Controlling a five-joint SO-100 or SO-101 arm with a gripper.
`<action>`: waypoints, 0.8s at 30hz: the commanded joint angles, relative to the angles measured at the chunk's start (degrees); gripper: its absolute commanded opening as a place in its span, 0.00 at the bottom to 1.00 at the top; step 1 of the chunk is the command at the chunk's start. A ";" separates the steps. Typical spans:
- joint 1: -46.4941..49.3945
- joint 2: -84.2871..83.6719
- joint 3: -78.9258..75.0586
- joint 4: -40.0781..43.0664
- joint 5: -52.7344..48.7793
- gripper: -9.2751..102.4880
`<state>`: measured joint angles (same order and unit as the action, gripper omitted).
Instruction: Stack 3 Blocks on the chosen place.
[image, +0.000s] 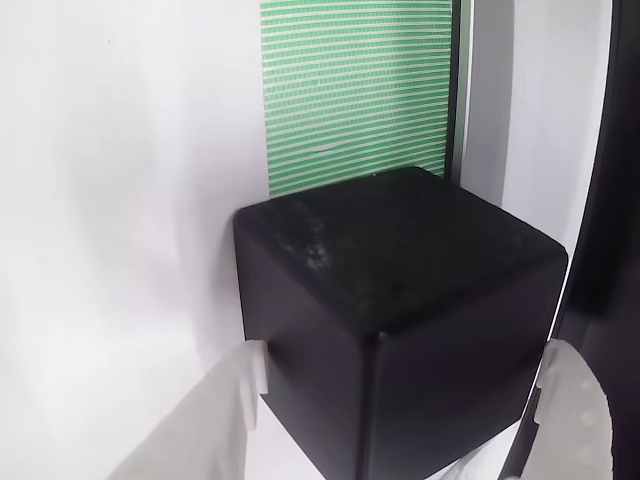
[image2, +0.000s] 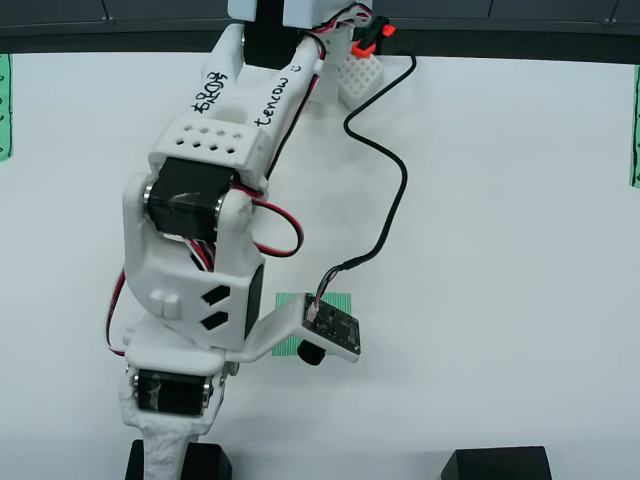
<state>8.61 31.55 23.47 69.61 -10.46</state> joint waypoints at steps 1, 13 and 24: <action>-0.79 0.44 -2.55 0.79 -0.70 0.36; -0.97 0.70 -2.20 3.34 -2.20 0.35; -0.62 2.37 0.18 6.15 -3.78 0.35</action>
<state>8.17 31.82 23.20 74.18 -13.45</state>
